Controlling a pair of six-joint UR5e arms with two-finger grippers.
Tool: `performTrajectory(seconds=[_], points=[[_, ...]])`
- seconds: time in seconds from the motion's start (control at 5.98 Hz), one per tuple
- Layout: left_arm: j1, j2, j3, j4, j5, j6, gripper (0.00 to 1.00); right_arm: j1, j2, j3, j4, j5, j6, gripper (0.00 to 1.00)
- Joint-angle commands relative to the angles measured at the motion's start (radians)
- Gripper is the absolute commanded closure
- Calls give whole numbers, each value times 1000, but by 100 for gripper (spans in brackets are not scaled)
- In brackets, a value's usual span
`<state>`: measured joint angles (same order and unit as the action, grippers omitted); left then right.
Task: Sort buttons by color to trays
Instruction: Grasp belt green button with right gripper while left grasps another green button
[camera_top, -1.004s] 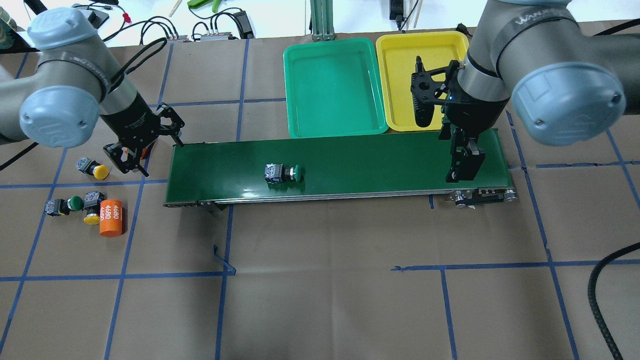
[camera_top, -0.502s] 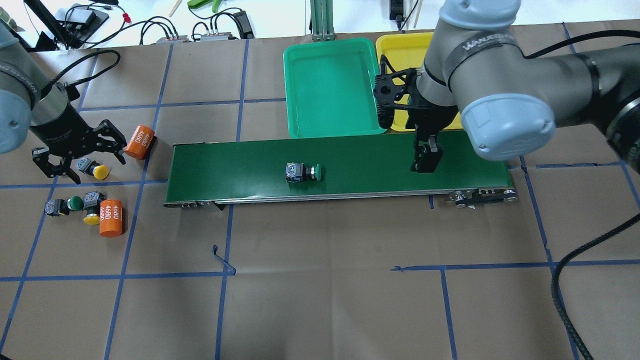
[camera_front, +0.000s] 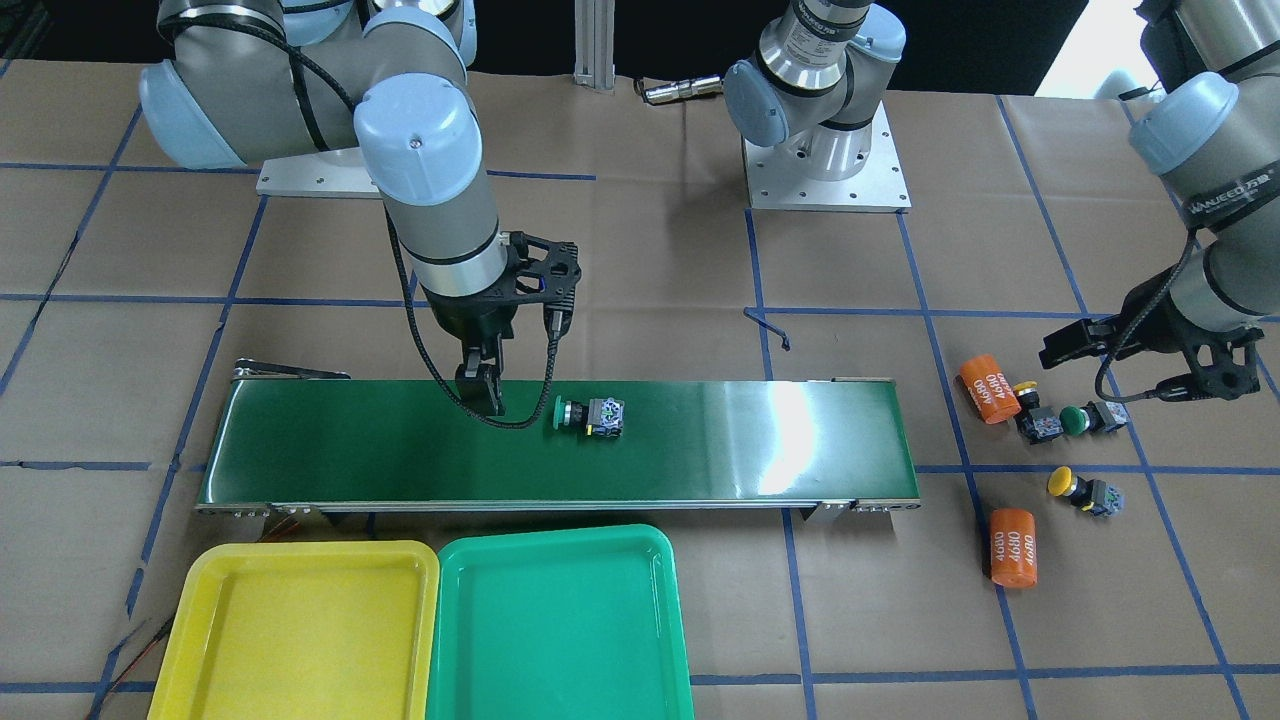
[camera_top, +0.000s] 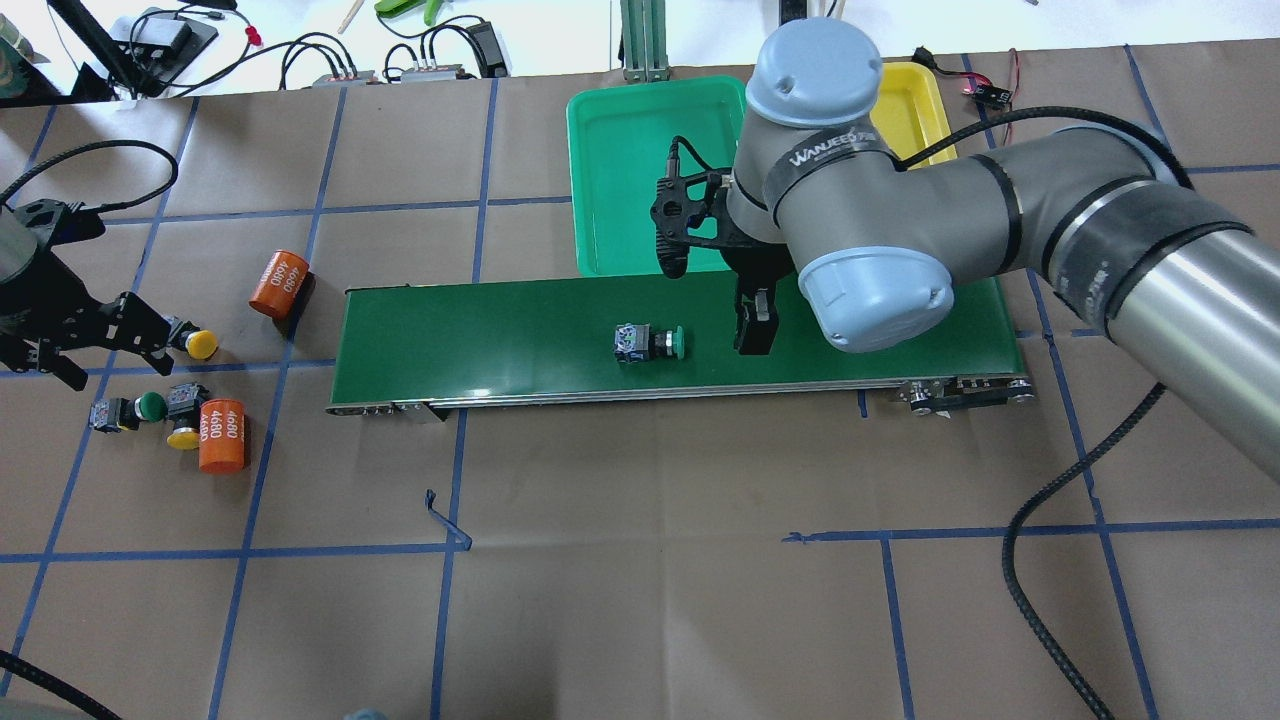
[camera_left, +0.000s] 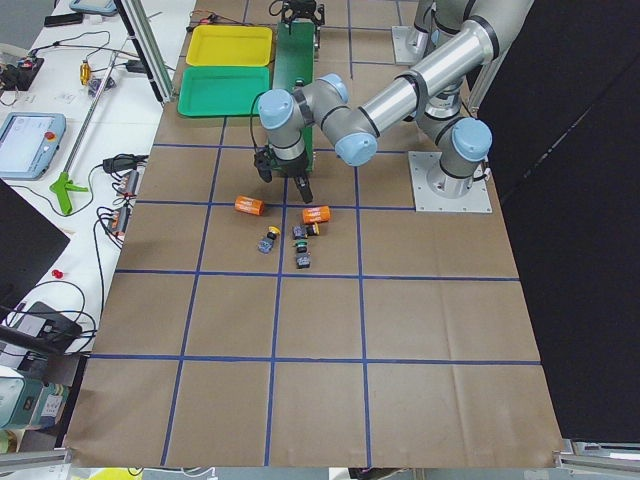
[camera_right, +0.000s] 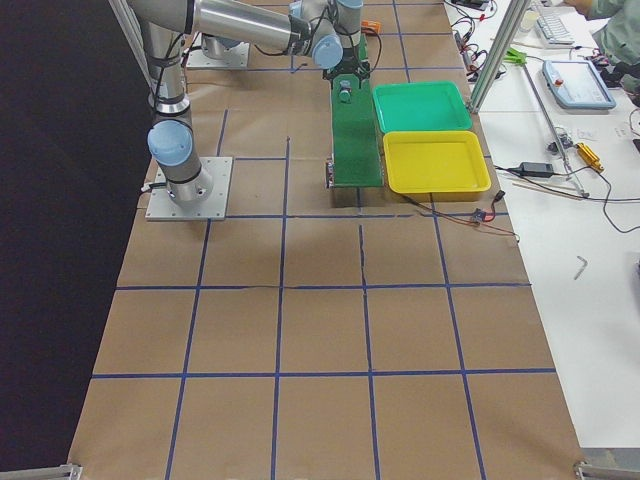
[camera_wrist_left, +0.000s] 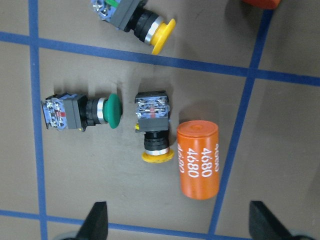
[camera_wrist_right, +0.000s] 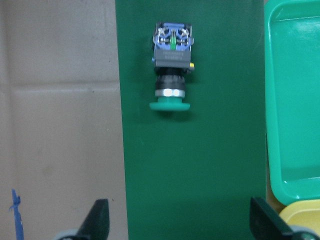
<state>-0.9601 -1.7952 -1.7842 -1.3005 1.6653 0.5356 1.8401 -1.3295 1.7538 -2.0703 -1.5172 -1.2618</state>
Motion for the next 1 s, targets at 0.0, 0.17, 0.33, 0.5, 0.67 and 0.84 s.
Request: performTrajectory(seconds=[0.0,0.17,0.33,0.5,0.67,0.84], points=[[93,-64,-4,117,-8,384,1,22,59,6,-45,0,32,0],[119,-99,-11,159,-25,605,1,22,72,38,-48,-3,29,0],[133,-127,-18,228,-50,870,2,21,73,73,-59,-8,18,0],[138,-128,-41,231,-58,1011,3,7,66,90,-97,-11,4,0],[138,-125,-63,254,-56,1178,5,-1,66,90,-103,-14,-4,2],[139,-128,-64,266,-55,1342,5,-28,63,90,-103,-59,-71,17]])
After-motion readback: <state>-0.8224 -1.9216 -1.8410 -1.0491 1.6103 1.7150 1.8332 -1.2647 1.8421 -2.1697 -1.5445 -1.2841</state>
